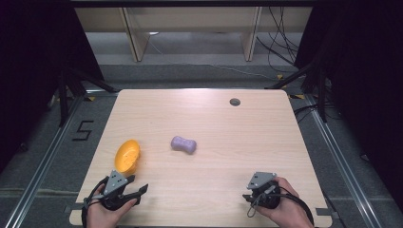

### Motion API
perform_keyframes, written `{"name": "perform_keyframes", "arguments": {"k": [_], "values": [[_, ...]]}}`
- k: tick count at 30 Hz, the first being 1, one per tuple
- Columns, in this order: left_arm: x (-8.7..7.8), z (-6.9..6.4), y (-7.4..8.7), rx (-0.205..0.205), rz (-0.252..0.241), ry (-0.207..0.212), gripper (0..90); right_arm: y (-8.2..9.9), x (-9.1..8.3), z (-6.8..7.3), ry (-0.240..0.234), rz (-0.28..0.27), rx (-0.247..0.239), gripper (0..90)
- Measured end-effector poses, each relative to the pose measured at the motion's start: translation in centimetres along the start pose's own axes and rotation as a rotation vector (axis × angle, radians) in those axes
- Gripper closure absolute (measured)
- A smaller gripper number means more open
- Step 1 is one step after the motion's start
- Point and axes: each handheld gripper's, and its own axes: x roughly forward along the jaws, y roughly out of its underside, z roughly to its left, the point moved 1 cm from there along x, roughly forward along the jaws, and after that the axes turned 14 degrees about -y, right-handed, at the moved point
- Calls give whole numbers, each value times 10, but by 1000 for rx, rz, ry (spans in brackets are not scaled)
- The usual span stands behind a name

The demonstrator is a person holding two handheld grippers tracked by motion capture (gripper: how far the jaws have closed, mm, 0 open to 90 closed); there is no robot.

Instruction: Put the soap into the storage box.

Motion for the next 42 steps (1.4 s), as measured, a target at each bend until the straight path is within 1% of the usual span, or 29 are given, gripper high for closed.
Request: {"name": "perform_keyframes", "arguments": {"k": [1, 2, 3, 4, 5, 7, 8, 9, 10, 11, 13, 14, 16, 17, 18, 19, 20, 21, 22, 24, 25, 27, 28, 32, 34, 37, 38, 41, 42], "values": [[0, 2, -5, 62, 6, -1, 348, 0, -2, 0, -13, 11, 10, 587], [2, 0, -9, 54, 22, 4, 340, 0, -2, -1, -5, 7, 4, 582], [4, 3, -15, 112, 35, 11, 323, 0, -1, -1, 0, -5, -17, 576], [6, 0, -20, 117, 68, 41, 307, 0, -1, -2, 3, -4, -20, 572], [9, -4, -25, 92, 80, 52, 276, 0, -2, -4, 4, 21, -30, 564], [15, -9, -38, 133, 81, 74, 269, 1, -2, -3, 14, 23, -38, 562], [17, -10, -43, 165, 88, 88, 269, 1, -2, -3, 14, 23, -38, 562], [21, -11, -52, 212, 117, 114, 263, 1, -1, -2, 8, 5, -29, 561], [24, -9, -59, 278, 129, 136, 255, 1, -2, -2, 3, 8, -36, 561], [30, -13, -66, 264, 140, 138, 256, 1, -3, -1, -4, 16, -40, 561], [37, -13, -78, 313, 150, 149, 257, 1, -3, -1, -11, 16, -39, 561], [42, -14, -84, 314, 173, 153, 255, 2, -3, -1, -1, 9, -42, 561], [52, -13, -95, 378, 232, 176, 249, 2, -4, 0, -5, 7, -15, 561], [57, -12, -101, 425, 257, 199, 249, 2, -3, 1, -4, 6, 4, 561], [63, -12, -105, 442, 261, 203, 246, 3, -4, 1, -7, 7, -10, 561], [70, -13, -110, 456, 237, 211, 246, 2, -5, 0, -10, 12, -9, 561], [73, -13, -114, 467, 239, 217, 246, 2, -5, 0, -12, 12, -7, 561], [84, -13, -122, 511, 247, 222, 240, 3, -4, 0, -3, 2, -11, 561], [84, -13, -122, 511, 247, 222, 237, 3, -4, 0, -3, 2, -11, 561], [95, -14, -128, 512, 253, 239, 234, 3, -4, 0, -5, 2, -11, 560], [101, -13, -131, 530, 250, 255, 232, 3, -4, 0, -7, 0, -10, 560], [111, -14, -136, 535, 267, 261, 229, 2, -3, -1, -7, -3, -17, 559], [116, -12, -140, 582, 282, 267, 221, 2, -3, -1, -8, -3, -23, 559], [137, -15, -144, 589, 308, 279, 220, 1, -3, -1, -11, 2, -24, 559], [147, -16, -146, 617, 318, 286, 216, 2, -3, -1, -11, -3, -16, 559], [159, -18, -148, 623, 327, 288, 207, 3, -3, -1, -14, -2, -9, 559], [162, -19, -148, 614, 330, 283, 206, 3, -3, -1, -12, -2, -8, 559], [172, -22, -150, 644, 332, 284, 198, 3, -3, -3, -1, 3, -10, 559], [173, -23, -150, 641, 332, 284, 191, 3, -3, -3, -7, 10, -14, 559]]}}
